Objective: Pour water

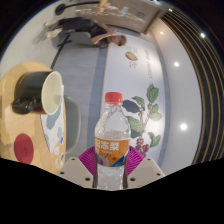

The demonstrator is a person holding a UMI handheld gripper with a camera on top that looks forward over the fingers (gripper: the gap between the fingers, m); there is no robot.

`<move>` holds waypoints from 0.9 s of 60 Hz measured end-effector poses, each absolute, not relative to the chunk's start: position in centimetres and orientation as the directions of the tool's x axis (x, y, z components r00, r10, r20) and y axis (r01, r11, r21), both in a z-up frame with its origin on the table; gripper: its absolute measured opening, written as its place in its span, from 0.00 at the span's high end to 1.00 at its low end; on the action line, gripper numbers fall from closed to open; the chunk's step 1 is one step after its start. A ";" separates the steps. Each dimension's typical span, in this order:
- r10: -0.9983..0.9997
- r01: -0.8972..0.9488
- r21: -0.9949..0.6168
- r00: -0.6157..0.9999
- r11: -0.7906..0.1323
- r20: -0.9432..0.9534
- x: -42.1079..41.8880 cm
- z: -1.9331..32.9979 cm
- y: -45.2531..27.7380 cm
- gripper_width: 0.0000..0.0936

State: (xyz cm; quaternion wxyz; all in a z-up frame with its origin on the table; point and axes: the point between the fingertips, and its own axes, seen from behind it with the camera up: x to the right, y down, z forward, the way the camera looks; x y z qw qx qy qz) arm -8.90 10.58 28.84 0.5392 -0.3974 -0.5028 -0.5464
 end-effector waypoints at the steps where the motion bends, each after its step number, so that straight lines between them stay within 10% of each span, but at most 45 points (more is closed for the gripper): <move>1: -0.175 0.993 0.018 0.003 0.118 0.985 -7.8 27.1 11.6 0.64; 8: -0.052 0.741 -0.652 0.666 0.158 0.744 -6.3 23.9 12.3 0.62; 15: 0.131 0.241 -0.965 0.958 0.104 0.253 -7.1 19.6 11.2 0.62; 26: 0.164 -0.068 -0.997 0.984 0.020 -0.064 -7.6 11.3 12.9 0.62; 42: 0.198 0.056 -0.997 0.978 0.044 0.064 -9.0 11.6 10.9 0.61; 54: 0.200 0.116 -0.993 0.973 0.023 0.118 -7.9 12.6 10.6 0.40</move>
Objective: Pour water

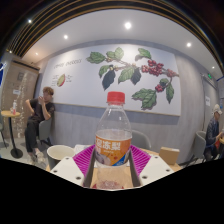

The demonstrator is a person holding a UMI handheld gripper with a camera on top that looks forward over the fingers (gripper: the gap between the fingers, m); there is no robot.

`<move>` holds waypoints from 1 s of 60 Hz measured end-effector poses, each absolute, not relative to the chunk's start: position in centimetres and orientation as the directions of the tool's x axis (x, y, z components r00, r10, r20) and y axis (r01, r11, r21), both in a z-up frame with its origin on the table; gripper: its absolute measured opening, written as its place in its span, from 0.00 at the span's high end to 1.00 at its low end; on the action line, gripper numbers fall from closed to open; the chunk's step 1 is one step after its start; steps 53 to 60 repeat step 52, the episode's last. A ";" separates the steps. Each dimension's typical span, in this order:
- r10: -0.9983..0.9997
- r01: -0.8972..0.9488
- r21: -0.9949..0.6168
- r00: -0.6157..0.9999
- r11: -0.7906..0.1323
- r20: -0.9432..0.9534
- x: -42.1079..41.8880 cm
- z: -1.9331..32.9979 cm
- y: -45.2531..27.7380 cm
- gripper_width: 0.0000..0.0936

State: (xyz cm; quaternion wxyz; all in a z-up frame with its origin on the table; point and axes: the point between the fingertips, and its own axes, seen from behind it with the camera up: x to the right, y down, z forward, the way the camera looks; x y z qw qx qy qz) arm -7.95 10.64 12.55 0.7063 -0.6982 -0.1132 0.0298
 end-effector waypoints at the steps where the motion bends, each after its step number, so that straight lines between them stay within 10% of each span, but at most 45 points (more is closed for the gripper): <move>1: 0.200 0.128 -0.992 0.971 0.015 0.128 -7.9 12.3 10.6 0.36; 5: 0.211 0.164 -0.986 0.965 -0.020 0.156 -7.9 11.6 10.1 0.07; 60: 0.191 -0.104 -0.985 0.973 -0.139 -0.129 -1.4 10.4 -15.1 0.09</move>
